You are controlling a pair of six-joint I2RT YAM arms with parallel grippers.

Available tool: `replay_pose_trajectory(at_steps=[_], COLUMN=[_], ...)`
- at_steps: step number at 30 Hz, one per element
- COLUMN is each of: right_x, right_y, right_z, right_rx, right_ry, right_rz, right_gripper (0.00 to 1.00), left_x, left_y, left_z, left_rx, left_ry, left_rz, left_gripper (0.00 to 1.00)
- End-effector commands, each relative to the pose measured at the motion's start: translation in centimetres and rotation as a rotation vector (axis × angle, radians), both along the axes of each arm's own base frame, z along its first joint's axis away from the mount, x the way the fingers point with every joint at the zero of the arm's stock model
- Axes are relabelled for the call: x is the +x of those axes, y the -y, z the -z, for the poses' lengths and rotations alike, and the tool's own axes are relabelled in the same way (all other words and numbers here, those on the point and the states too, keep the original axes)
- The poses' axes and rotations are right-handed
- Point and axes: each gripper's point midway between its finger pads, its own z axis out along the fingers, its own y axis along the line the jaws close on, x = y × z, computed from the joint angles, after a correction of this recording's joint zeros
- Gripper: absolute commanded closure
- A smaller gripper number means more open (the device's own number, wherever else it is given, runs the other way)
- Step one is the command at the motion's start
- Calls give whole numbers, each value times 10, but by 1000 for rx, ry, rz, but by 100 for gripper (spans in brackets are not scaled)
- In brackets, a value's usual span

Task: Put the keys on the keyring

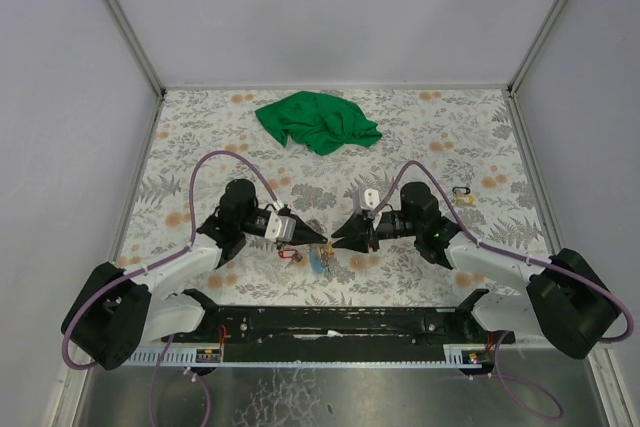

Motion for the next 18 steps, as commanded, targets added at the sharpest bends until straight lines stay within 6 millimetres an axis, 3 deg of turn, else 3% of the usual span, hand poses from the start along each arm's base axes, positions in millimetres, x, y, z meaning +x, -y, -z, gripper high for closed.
replay_pose_trajectory(at_steps=[1,18], right_x=[-8,-9], right_y=[-7,-13], right_z=[-22,-12], right_rx=[113,116], right_ry=[46,-44], right_rz=[-82,-100], right_gripper=[69,73], left_x=[0,1], left_y=[2,2], left_z=[-13,-16], left_rx=[-40,-53], left_ry=[50,58], left_rz=[25,15], left_gripper=[100,100])
